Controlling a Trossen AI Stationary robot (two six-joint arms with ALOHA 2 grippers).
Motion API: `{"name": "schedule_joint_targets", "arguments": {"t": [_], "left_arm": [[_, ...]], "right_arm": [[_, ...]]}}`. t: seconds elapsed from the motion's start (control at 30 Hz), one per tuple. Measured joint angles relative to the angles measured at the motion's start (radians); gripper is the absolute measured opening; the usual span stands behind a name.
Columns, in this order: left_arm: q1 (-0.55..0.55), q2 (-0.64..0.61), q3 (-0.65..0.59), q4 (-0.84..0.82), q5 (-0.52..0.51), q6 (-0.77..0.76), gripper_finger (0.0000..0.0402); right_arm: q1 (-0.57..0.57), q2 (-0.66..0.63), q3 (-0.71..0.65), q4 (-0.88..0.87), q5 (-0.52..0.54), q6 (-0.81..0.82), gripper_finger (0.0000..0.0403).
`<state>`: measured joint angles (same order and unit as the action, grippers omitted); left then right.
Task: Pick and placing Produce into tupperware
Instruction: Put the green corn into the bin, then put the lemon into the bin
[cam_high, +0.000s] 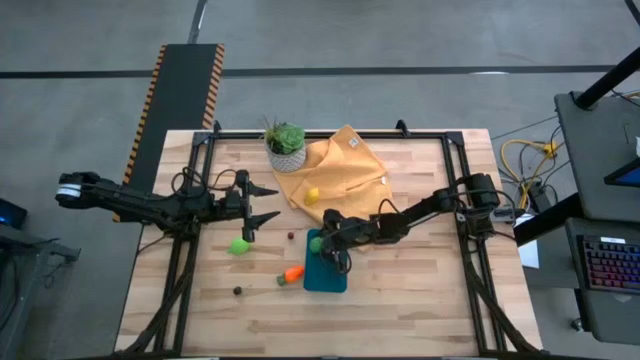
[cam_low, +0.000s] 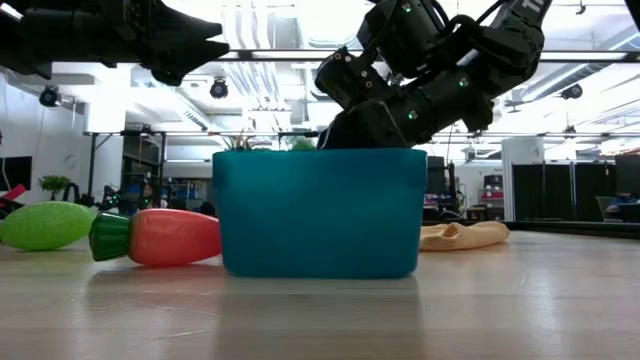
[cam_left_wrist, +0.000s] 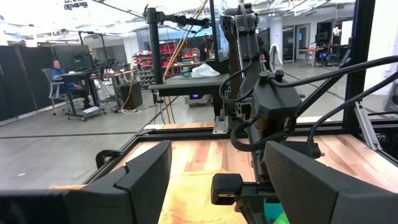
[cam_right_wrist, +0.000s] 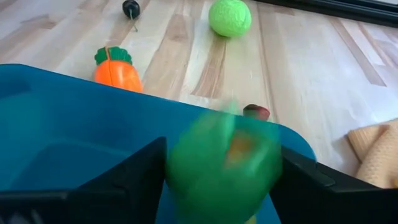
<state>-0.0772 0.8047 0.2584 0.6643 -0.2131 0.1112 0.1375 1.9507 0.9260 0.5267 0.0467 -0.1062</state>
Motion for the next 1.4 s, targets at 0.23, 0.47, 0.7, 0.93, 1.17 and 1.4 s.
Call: {"name": "schedule_joint_targets", "arguments": {"t": [0.23,0.47,0.7,0.93,1.17,1.4], "left_arm": [[0.000,0.000,0.000,0.000,0.000,0.000,0.0245],[0.000,0.000,0.000,0.000,0.000,0.000,0.0245],[0.000,0.000,0.000,0.000,0.000,0.000,0.0245],[0.000,0.000,0.000,-0.001,0.000,0.000,0.0245],[0.000,0.000,0.000,-0.001,0.000,0.000,0.0245],[0.000,0.000,0.000,-0.001,0.000,0.000,0.0245]], "right_arm": [[0.000,-0.001,0.000,0.001,0.000,0.021,0.0238],[0.002,-0.073,-0.001,-0.015,0.000,-0.004,0.0239],[-0.001,-0.253,-0.013,-0.121,0.000,-0.076,0.0232],[-0.012,-0.532,-0.166,-0.128,0.008,-0.112,0.0230],[-0.018,-0.896,-0.419,-0.127,0.059,-0.057,0.0228],[-0.018,-1.162,-0.640,-0.131,0.060,0.001,0.0228]]}}
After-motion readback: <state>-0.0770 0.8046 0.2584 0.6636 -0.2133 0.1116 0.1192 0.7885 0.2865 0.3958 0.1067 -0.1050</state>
